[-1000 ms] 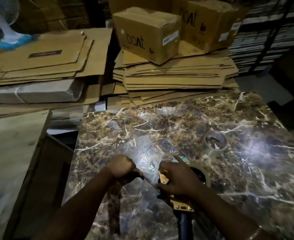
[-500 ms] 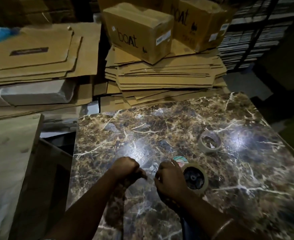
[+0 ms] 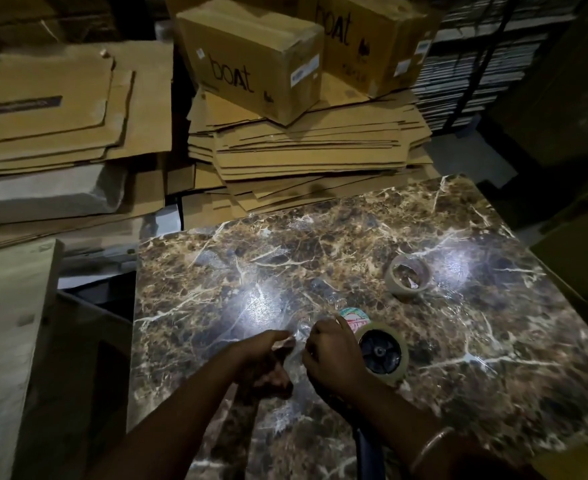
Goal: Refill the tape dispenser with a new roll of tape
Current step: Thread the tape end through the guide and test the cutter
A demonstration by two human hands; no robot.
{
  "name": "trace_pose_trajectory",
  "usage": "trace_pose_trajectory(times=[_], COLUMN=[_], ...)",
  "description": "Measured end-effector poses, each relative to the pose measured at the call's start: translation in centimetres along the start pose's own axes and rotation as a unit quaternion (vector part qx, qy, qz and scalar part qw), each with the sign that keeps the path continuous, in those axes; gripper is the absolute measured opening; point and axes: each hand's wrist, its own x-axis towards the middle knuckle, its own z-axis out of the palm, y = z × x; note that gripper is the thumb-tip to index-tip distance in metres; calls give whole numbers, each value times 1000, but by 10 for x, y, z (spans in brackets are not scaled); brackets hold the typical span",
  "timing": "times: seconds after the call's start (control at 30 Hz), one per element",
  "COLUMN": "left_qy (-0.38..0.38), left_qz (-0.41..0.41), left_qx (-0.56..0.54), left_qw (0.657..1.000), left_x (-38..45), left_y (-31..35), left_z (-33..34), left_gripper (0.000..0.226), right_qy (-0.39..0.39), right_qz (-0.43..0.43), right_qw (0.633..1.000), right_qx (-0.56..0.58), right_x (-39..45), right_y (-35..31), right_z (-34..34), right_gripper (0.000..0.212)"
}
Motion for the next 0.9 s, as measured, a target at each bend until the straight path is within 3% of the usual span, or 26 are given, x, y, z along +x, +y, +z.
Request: trace_pose_trajectory(times=[0.07, 0.27, 0.37, 0.6, 0.77, 0.9], left_qy=[-36, -13, -17, 10, 49, 67], left_qz=[-41, -8, -20, -52, -4, -33], left_qx=[11, -86, -87, 22, -51, -31], left_qw=[998, 996, 996, 998, 997, 997], left_x=[0, 11, 21, 21, 27, 32], left_y=[4, 4, 4, 21, 26, 38], left_z=[9, 7, -3, -10, 0, 7], left_gripper=[72, 37, 38, 32, 37, 39], right_qy=[-2, -14, -5, -2, 12, 38], right_qz=[3, -2, -3, -13, -16, -31], right_qw=[1000, 1000, 1000, 1000, 1000, 998], right_qx=[-4, -14, -8, 17, 23, 32], right_x=[1, 2, 2, 0, -2, -2], right_y=[0, 1, 3, 3, 6, 6], right_z=[0, 0, 1, -7, -3, -2], right_gripper=[27, 27, 27, 31, 33, 31])
